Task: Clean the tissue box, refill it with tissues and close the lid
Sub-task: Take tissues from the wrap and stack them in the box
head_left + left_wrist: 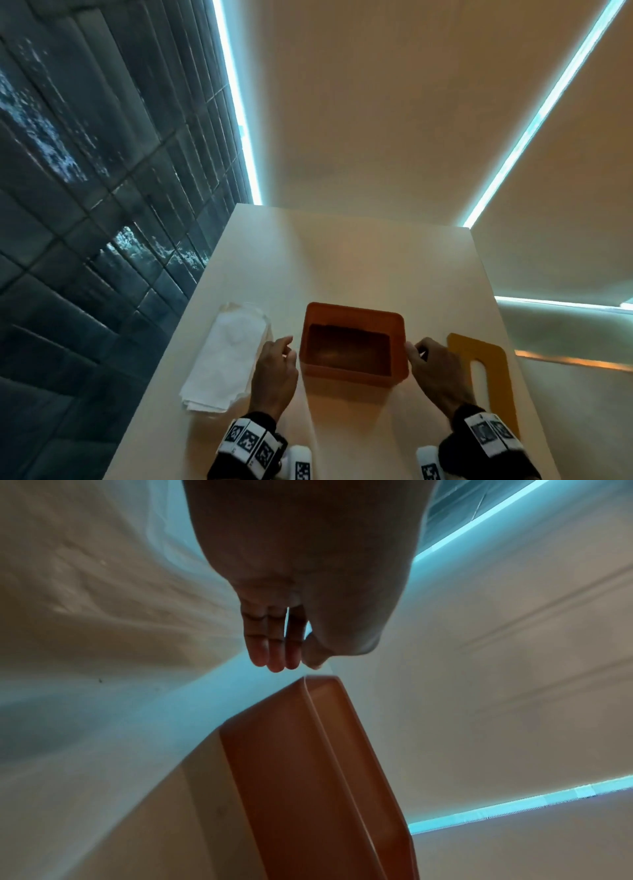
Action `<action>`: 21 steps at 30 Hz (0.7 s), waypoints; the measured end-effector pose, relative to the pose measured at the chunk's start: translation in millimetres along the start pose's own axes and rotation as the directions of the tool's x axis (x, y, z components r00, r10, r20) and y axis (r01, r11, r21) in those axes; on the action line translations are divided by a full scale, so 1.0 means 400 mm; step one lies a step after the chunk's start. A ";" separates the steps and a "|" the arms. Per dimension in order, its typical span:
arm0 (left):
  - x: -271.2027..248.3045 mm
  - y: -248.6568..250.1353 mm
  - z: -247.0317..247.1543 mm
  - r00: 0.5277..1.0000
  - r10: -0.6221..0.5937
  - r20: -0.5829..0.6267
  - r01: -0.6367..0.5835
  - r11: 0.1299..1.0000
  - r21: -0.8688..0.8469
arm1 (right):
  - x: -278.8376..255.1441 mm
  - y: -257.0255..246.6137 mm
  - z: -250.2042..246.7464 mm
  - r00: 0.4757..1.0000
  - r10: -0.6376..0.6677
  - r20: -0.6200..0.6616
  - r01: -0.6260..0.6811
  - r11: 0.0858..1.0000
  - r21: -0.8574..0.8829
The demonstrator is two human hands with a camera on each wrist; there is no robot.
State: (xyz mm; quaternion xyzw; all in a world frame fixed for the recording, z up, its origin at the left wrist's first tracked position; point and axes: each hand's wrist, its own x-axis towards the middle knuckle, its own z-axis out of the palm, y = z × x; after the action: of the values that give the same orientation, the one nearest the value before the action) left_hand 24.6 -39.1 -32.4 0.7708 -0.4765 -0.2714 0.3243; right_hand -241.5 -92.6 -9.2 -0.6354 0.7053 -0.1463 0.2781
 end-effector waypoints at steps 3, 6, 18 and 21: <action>-0.026 -0.041 -0.065 0.991 -0.029 -0.129 0.026 0.999 -0.020 | 0.004 -0.134 0.018 0.972 -0.222 0.080 0.222 0.975 0.007; -0.041 -0.094 -0.132 0.961 -0.105 -0.257 0.109 0.994 -0.001 | 0.011 -0.288 0.077 0.904 -0.373 0.207 0.368 0.928 0.062; 0.072 -0.189 -0.235 0.873 -0.487 0.035 0.467 0.854 0.230 | 0.030 -0.523 0.357 0.708 -0.295 0.641 0.414 0.910 -0.038; 0.096 -0.195 -0.253 0.861 -0.499 0.103 0.471 0.856 0.212 | 0.027 -0.513 0.379 0.723 -0.264 0.639 0.381 0.923 -0.050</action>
State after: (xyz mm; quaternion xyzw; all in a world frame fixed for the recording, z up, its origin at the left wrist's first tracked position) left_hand 156.9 -23.4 -30.9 0.8688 -0.3124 -0.3591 0.1366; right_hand 13.0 -111.6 -18.3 -0.7830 0.4623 0.0880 0.4068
